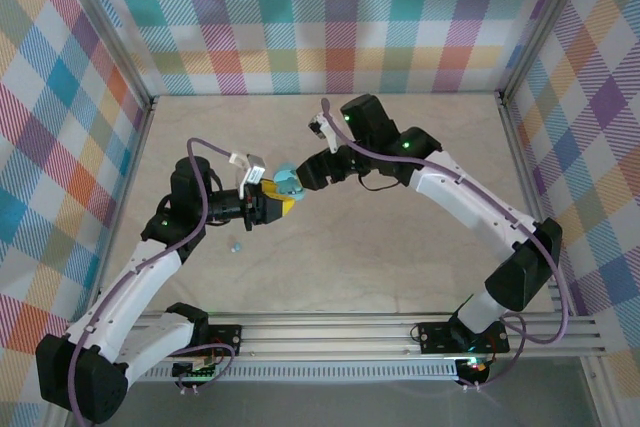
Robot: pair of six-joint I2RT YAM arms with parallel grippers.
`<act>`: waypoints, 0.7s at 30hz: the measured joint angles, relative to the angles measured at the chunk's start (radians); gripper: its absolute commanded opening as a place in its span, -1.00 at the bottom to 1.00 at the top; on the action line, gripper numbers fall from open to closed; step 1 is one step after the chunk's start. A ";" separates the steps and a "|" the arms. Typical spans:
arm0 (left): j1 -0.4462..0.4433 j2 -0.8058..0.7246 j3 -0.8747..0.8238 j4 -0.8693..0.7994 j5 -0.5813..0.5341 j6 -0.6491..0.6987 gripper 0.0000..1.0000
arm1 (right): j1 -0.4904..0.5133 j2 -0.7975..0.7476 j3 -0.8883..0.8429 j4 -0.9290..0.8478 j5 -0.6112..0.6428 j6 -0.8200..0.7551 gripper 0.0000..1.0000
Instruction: Insert the wireless bluetooth earbuds into the charging case
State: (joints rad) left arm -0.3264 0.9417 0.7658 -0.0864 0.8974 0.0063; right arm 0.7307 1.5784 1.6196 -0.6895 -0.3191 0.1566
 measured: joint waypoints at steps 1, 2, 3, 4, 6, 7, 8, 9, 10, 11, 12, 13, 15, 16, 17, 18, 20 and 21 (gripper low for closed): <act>0.002 -0.001 -0.002 -0.001 -0.012 -0.009 -1.00 | -0.007 0.000 0.003 0.000 -0.011 0.011 0.47; 0.005 -0.002 -0.005 -0.001 -0.022 -0.017 -1.00 | -0.014 -0.001 0.006 0.000 -0.020 0.020 0.47; 0.011 -0.002 -0.010 0.000 -0.033 -0.027 -1.00 | -0.022 -0.003 0.008 0.002 -0.030 0.033 0.47; 0.018 -0.002 -0.016 0.000 -0.047 -0.041 -1.00 | -0.032 -0.006 0.010 0.006 -0.040 0.048 0.46; 0.032 -0.002 -0.029 0.004 -0.072 -0.066 -1.00 | -0.055 -0.016 0.010 0.016 -0.060 0.086 0.44; 0.041 -0.001 -0.035 0.008 -0.084 -0.078 -1.00 | -0.069 -0.022 0.008 0.024 -0.069 0.109 0.41; 0.050 0.000 -0.038 0.009 -0.095 -0.090 -1.00 | -0.084 -0.030 0.000 0.041 -0.077 0.134 0.38; 0.058 0.002 -0.039 0.010 -0.104 -0.099 -1.00 | -0.103 -0.042 -0.018 0.063 -0.084 0.163 0.34; 0.068 0.006 -0.039 0.012 -0.113 -0.108 -1.00 | -0.118 -0.055 -0.041 0.080 -0.087 0.187 0.32; 0.076 0.011 -0.039 0.013 -0.122 -0.117 -1.00 | -0.130 -0.069 -0.073 0.098 -0.087 0.211 0.28; 0.083 0.017 -0.039 0.013 -0.129 -0.123 -1.00 | -0.140 -0.078 -0.104 0.116 -0.086 0.229 0.25; 0.090 0.025 -0.038 0.011 -0.134 -0.127 -1.00 | -0.150 -0.087 -0.145 0.135 -0.086 0.255 0.23; 0.107 0.041 -0.037 0.008 -0.142 -0.132 -1.00 | -0.146 -0.091 -0.224 0.175 -0.084 0.298 0.21; 0.118 0.048 -0.036 0.008 -0.147 -0.135 -1.00 | -0.135 -0.089 -0.269 0.193 -0.077 0.316 0.20; 0.131 0.054 -0.035 0.006 -0.150 -0.138 -1.00 | -0.118 -0.082 -0.307 0.202 -0.066 0.332 0.18; 0.143 0.059 -0.035 0.005 -0.152 -0.141 -1.00 | -0.099 -0.072 -0.333 0.209 -0.054 0.341 0.15; 0.172 0.072 -0.029 -0.001 -0.151 -0.145 -1.00 | -0.038 -0.038 -0.370 0.225 -0.021 0.363 0.03; 0.187 0.079 -0.024 -0.006 -0.150 -0.145 -1.00 | -0.009 -0.021 -0.377 0.237 -0.008 0.370 -0.03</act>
State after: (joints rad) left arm -0.1394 1.0203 0.7414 -0.0921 0.7471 -0.1387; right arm 0.7216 1.5578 1.2423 -0.4526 -0.3267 0.5262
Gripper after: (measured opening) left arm 0.315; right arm 0.533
